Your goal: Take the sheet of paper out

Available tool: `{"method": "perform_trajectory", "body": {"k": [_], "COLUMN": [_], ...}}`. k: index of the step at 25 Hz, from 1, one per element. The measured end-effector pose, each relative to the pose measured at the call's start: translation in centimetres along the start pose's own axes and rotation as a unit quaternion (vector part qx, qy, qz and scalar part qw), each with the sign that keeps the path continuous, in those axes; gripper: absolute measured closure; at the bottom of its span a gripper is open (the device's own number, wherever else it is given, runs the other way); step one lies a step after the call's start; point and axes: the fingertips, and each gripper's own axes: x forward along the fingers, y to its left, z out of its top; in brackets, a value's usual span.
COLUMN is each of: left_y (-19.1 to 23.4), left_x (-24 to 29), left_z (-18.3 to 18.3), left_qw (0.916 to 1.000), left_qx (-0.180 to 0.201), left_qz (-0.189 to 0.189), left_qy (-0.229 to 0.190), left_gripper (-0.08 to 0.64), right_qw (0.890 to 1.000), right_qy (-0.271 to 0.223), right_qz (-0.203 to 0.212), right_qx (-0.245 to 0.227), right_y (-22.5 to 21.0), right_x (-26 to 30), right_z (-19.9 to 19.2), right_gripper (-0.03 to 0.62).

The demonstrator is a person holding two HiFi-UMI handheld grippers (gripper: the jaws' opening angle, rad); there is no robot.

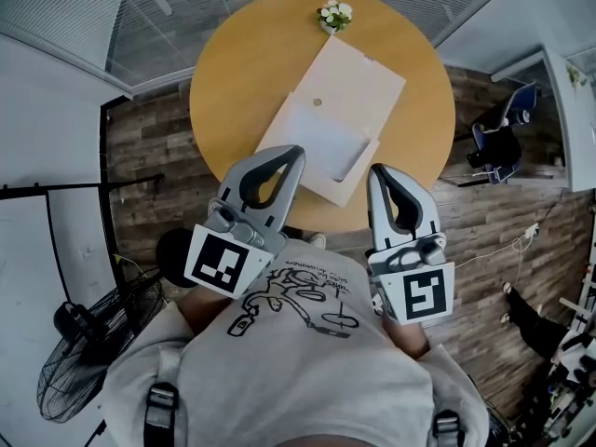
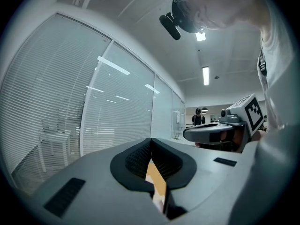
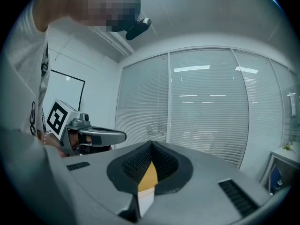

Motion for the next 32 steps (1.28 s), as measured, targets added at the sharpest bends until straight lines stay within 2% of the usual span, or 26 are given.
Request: {"method": "perform_trajectory", "body": {"k": [16,32], "left_y": [4.6,6.7], "left_x": [2.3,2.4], "left_z": [-0.5,-1.3], "left_qw": [0.9998,0.9996], "left_qx": [-0.011,-0.016], "left_qz": [-0.018,-0.021], "left_qy": [0.006,0.011], "left_gripper": [0.539,0.539], "right_qw": [1.000,1.000], "right_qy": [0.007,0.014], "right_qz": [-0.019,-0.017], "right_qx": [0.000,-0.013], "right_y": [-0.5,-0.1], "right_x": [5.1,7.4], "right_z": [-0.1,-1.7], "right_gripper": [0.586,0.584]}}
